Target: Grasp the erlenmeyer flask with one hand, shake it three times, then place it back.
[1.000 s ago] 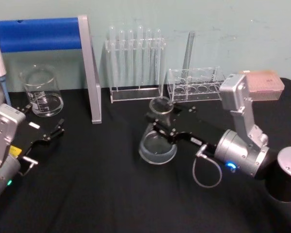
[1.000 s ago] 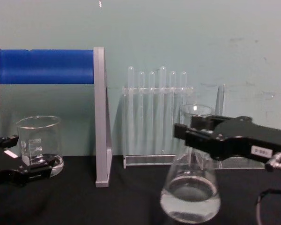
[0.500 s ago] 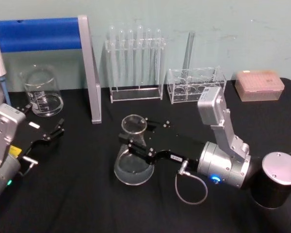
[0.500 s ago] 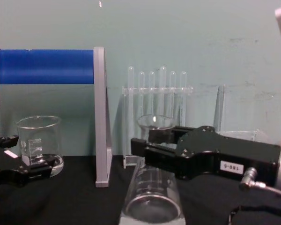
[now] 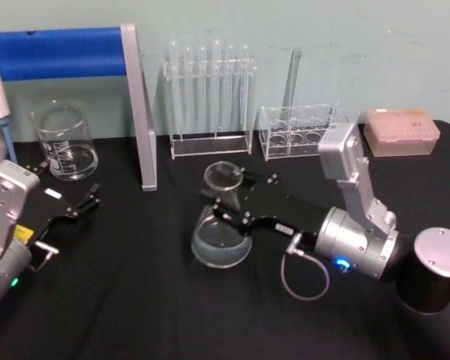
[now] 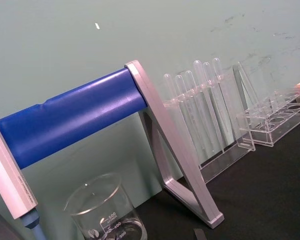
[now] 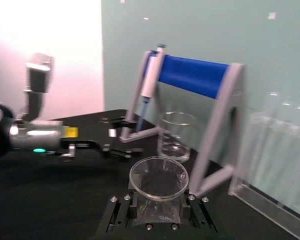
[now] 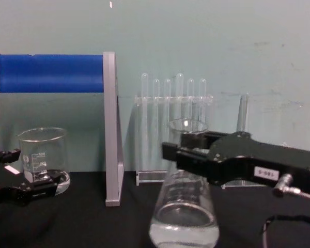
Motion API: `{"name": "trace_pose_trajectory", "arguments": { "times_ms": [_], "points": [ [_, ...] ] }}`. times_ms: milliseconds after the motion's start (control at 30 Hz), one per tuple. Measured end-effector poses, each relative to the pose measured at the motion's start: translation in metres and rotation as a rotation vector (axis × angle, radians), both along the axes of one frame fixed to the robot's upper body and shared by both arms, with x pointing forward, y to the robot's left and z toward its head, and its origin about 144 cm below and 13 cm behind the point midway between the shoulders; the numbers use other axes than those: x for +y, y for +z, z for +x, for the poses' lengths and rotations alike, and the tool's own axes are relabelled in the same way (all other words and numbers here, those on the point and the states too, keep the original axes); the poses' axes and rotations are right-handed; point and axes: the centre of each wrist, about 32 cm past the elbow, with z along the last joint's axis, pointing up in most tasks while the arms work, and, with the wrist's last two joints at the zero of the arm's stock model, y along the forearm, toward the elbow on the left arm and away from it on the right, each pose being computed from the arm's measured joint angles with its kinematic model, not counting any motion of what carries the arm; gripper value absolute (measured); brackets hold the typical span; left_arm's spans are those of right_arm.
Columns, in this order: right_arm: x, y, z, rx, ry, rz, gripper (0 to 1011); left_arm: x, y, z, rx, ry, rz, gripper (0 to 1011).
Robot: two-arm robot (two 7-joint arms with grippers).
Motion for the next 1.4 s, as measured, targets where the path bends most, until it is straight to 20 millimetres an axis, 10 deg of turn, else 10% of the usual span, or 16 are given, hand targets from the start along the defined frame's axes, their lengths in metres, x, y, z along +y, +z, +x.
{"name": "trace_pose_trajectory", "arguments": {
  "times_ms": [833, 1400],
  "points": [
    [-0.066, 0.003, 0.012, -0.02, -0.376, 0.005, 456, 0.0, 0.0, 0.0, 0.0, 0.0, 0.0, 1001],
    [-0.065, 0.001, 0.011, -0.01, -0.385, 0.003, 456, 0.0, 0.0, 0.0, 0.0, 0.0, 0.0, 1001]
  ]
}}
